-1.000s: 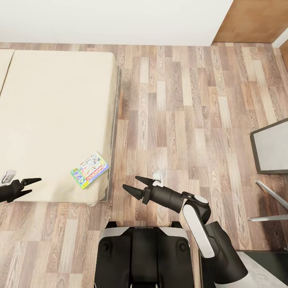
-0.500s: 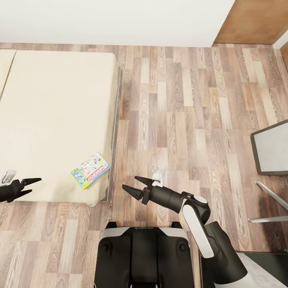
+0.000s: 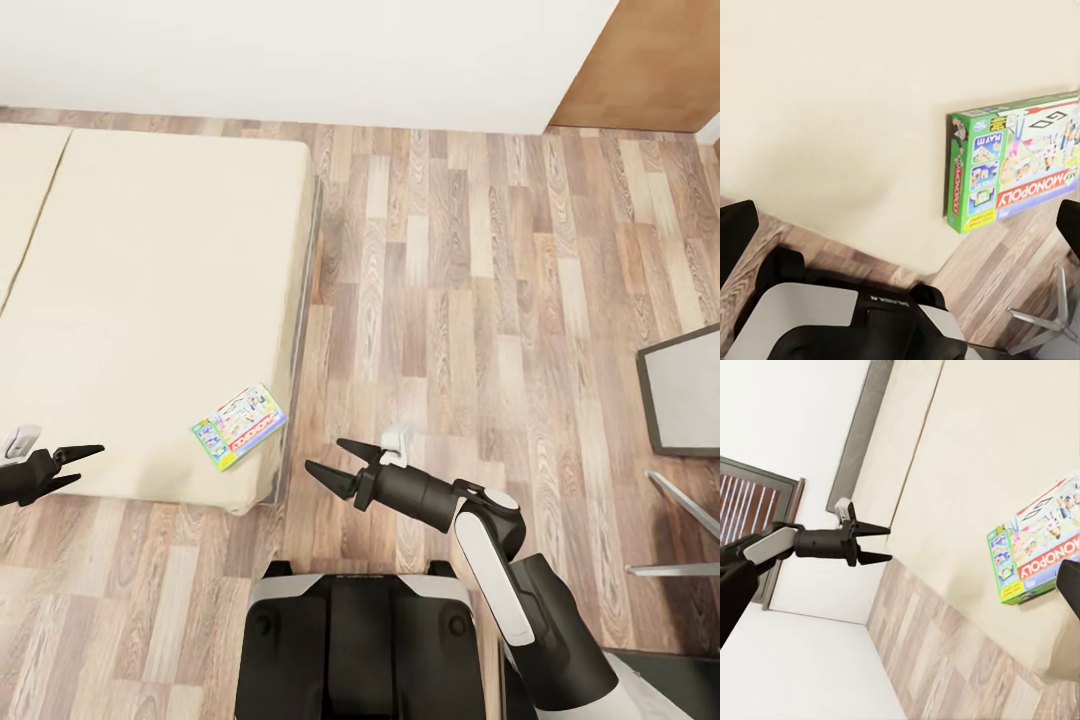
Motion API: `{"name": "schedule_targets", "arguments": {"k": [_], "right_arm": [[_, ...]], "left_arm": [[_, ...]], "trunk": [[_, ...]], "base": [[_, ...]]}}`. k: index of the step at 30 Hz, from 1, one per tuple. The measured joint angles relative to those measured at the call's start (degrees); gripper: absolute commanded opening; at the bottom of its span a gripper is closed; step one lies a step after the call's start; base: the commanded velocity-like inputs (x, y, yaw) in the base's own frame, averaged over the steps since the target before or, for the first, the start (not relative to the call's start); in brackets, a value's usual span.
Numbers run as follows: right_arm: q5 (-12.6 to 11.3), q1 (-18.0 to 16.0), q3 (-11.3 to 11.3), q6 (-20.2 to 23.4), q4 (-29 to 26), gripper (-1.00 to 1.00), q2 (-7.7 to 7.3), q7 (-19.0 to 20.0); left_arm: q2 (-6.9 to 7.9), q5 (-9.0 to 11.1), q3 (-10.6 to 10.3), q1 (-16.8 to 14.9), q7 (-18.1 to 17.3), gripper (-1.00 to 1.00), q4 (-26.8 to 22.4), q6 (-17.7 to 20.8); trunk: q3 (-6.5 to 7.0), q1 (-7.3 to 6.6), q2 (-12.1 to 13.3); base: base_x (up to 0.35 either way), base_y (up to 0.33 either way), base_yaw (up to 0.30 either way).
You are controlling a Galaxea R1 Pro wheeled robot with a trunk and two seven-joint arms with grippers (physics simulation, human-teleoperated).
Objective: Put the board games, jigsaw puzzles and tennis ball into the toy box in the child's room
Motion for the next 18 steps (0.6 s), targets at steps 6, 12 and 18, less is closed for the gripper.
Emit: {"name": "schedule_targets", "arguments": {"k": [6, 12, 18], "right_arm": [[0.05, 0.02, 0.04, -0.93, 0.0, 1.0, -0.02, -0.03], [0.06, 0.02, 0.05, -1.09, 0.0, 1.0, -0.02, -0.03], [0.02, 0.06, 0.05, -1.11, 0.0, 1.0, -0.01, -0.02]], "left_arm": [[0.0, -0.02, 0.0, 0.0, 0.02, 1.0, 0.0, 0.0], [0.0, -0.04, 0.0, -0.01, 0.03, 1.0, 0.0, -0.06], [0.0, -0.05, 0.0, -0.01, 0.03, 1.0, 0.0, -0.25]], "trunk": [[0.52, 0.0, 0.0], [0.73, 0.0, 0.0], [0.76, -0.01, 0.0]], "base": [[0.0, 0.0, 0.095], [0.0, 0.0, 0.03], [0.037, 0.018, 0.005]]}}
